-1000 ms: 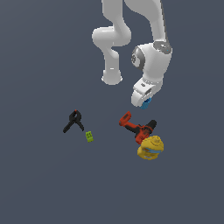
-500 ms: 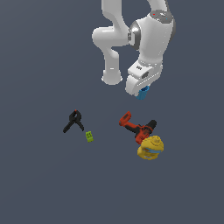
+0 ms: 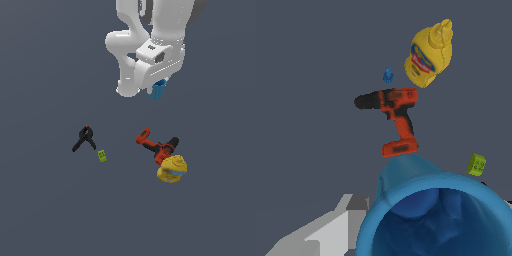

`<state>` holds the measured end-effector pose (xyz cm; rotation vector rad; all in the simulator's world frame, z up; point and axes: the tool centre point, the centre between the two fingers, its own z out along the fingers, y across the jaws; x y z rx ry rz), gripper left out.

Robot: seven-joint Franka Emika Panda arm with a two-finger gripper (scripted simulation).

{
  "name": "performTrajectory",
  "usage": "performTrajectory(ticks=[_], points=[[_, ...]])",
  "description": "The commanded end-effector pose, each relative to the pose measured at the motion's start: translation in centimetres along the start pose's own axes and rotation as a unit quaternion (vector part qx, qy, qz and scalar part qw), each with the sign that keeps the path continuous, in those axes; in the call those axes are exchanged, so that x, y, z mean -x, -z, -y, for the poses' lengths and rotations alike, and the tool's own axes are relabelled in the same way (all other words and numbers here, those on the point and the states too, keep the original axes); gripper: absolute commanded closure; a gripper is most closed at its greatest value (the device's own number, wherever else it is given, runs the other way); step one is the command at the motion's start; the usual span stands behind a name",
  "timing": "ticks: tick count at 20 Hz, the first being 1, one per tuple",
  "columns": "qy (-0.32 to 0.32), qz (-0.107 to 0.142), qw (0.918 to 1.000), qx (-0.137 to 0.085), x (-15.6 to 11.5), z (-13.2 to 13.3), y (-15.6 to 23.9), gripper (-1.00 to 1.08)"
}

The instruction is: Pick up a designated object from a clutter of objects.

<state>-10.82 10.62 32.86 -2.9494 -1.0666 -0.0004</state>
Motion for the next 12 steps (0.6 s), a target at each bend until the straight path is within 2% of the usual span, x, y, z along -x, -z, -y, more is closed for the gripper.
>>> performTrajectory(ticks=[1, 12], points=[[0.000, 0.000, 1.0000, 0.001, 0.4, -1.0, 2.4, 1.08], [-0.001, 0.001, 1.0000, 0.002, 1.1, -4.0, 9.1, 1.08]])
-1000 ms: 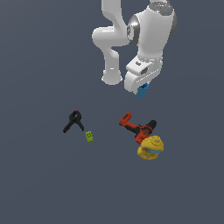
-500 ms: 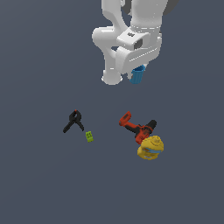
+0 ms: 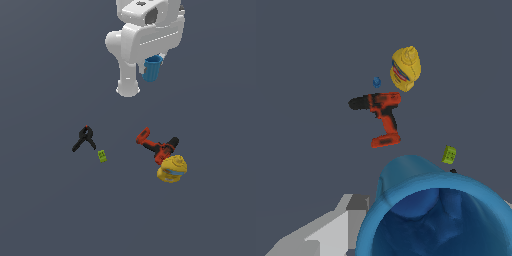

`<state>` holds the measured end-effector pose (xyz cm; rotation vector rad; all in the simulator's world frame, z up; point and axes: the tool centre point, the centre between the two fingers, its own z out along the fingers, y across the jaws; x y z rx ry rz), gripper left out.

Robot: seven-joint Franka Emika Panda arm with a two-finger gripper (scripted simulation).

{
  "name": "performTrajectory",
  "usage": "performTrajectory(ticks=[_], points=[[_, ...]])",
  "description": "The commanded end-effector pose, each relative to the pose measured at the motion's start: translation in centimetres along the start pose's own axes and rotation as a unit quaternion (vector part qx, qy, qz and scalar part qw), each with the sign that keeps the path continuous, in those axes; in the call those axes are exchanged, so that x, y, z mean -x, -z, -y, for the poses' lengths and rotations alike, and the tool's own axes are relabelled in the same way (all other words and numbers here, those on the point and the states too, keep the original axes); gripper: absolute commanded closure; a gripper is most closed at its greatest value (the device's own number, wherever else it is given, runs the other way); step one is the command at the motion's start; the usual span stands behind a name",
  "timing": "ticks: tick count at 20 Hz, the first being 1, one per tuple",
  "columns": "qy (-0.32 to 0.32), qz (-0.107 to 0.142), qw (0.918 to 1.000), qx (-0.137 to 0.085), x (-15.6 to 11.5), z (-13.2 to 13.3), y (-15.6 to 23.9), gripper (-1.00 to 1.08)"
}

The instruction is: Pick up a designated object from a clutter of objects.

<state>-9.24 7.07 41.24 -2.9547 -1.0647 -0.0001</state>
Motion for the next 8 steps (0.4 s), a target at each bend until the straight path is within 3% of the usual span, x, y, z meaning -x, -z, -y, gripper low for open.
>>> performTrajectory(ticks=[1, 8], points=[[0.000, 0.000, 1.0000, 0.000, 0.08, -0.44, 1.02, 1.08], [0.000, 0.000, 1.0000, 0.000, 0.10, -0.93, 1.98, 1.08]])
